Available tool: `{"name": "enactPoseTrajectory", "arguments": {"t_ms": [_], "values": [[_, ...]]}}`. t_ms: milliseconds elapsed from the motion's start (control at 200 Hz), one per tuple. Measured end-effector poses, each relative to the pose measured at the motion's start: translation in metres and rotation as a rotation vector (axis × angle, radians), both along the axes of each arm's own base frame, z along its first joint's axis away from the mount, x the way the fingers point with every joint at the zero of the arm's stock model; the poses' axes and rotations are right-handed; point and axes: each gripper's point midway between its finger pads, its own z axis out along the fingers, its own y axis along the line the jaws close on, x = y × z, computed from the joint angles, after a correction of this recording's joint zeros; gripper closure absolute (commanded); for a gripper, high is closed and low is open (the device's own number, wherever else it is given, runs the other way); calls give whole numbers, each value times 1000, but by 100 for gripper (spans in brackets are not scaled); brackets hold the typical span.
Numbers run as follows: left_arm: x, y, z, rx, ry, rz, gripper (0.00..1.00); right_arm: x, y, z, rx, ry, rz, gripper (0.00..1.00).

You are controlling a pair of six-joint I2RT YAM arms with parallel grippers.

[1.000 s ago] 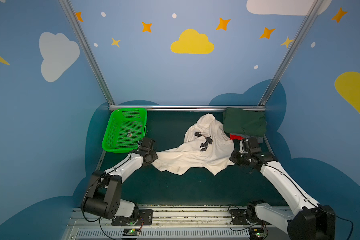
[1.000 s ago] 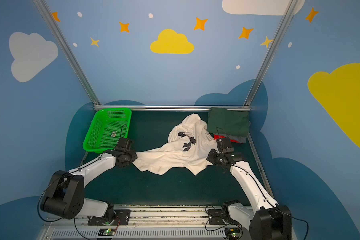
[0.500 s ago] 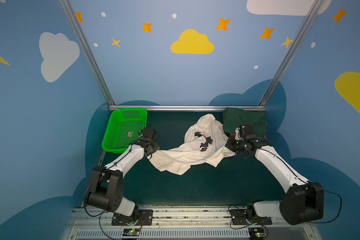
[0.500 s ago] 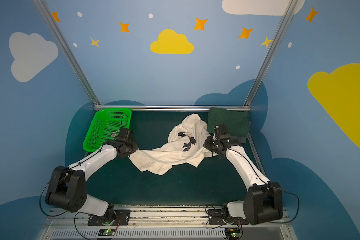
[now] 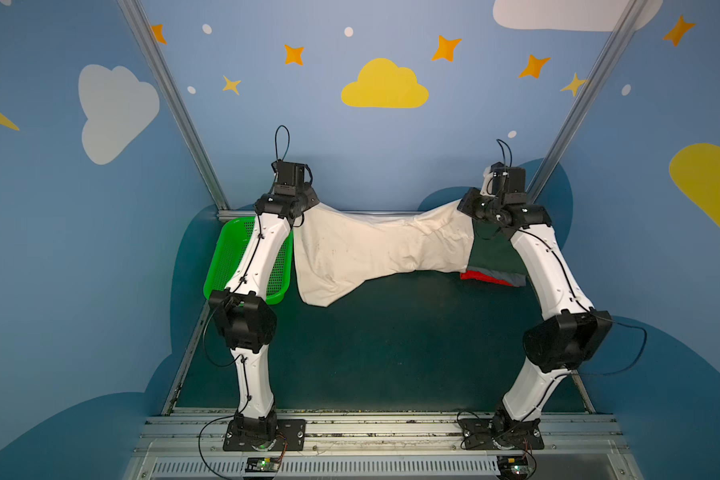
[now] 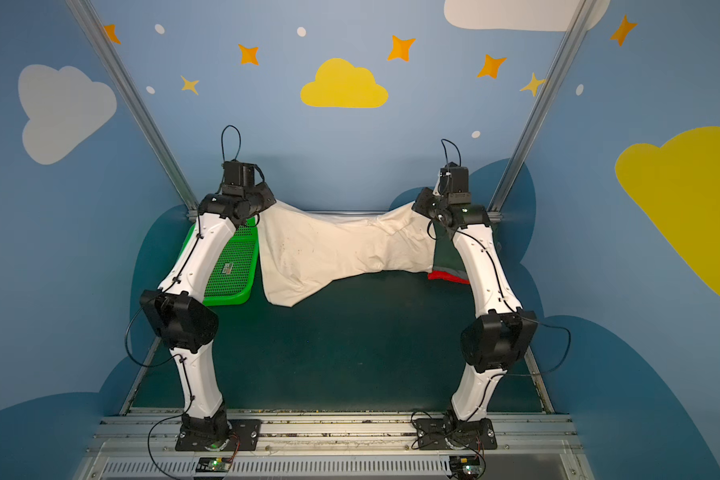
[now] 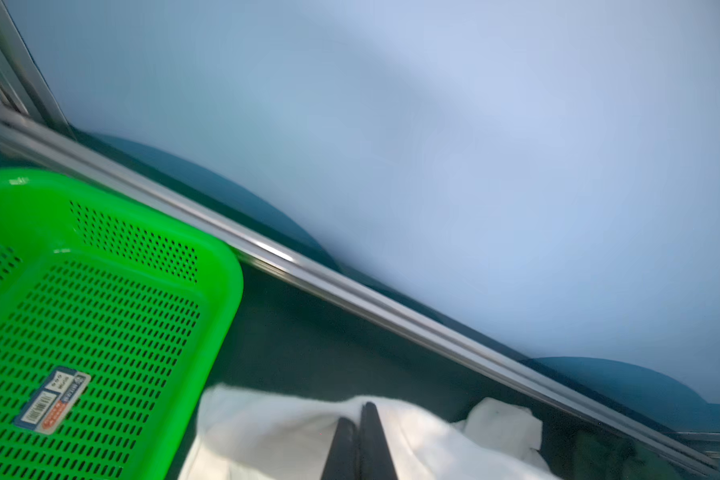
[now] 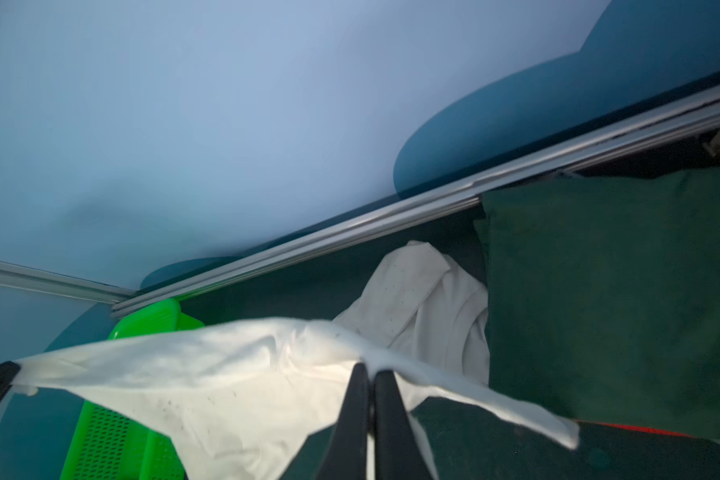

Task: Fold and stack the t-shirts

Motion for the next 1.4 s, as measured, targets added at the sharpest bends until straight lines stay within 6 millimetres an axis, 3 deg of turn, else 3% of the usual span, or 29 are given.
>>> {"name": "enactPoseTrajectory", "arguments": {"t_ms": [75, 130, 225, 265, 335, 435, 521, 611, 766, 931, 1046, 1086, 1121, 1191, 1236, 1331, 1402], "values": [[-27, -10, 23, 52, -51, -28, 97, -31, -8, 17, -10, -43, -10, 100], [-55, -28, 32, 99, -90, -69, 97, -60, -13, 22, -6, -61, -13, 100], [-100, -58, 30, 115, -134, -148, 96, -103, -16, 9, 6, -53, -10, 100], [-118, -63, 19, 109, -134, -166, 96, -119, -16, -5, 12, -35, -7, 100], [-142, -55, -8, 101, -118, -152, 96, -144, -15, -46, 10, 42, -1, 100], [-179, -40, -67, 115, -29, -120, 96, -184, -15, -116, -17, 202, -1, 100], [-212, -32, -114, 123, 61, -112, 96, -223, -20, -156, -31, 305, -7, 100], [-250, -16, -149, 117, 122, -87, 96, -260, -28, -175, -24, 353, -27, 100], [-303, 15, -176, 74, 142, -16, 96, -308, -43, -203, 11, 421, -88, 100], [-332, 32, -207, 50, 181, 34, 96, -344, -51, -247, 20, 575, -140, 100], [-342, 36, -231, 59, 254, 54, 96, -357, -54, -260, 10, 643, -160, 100], [-344, 37, -237, 60, 278, 60, 90, -358, -55, -261, 11, 653, -166, 100], [-346, 38, -240, 61, 296, 65, 73, -359, -55, -262, 12, 661, -168, 100], [-349, 38, -244, 57, 319, 75, 39, -361, -54, -265, 11, 686, -170, 55], [-350, 39, -244, 57, 331, 79, 28, -363, -54, -267, 6, 703, -167, 39], [-352, 39, -235, 48, 327, 80, 19, -366, -55, -267, -16, 739, -164, 24], [-349, 36, -221, 35, 304, 70, 14, -357, -53, -255, -32, 732, -159, 22]]}}
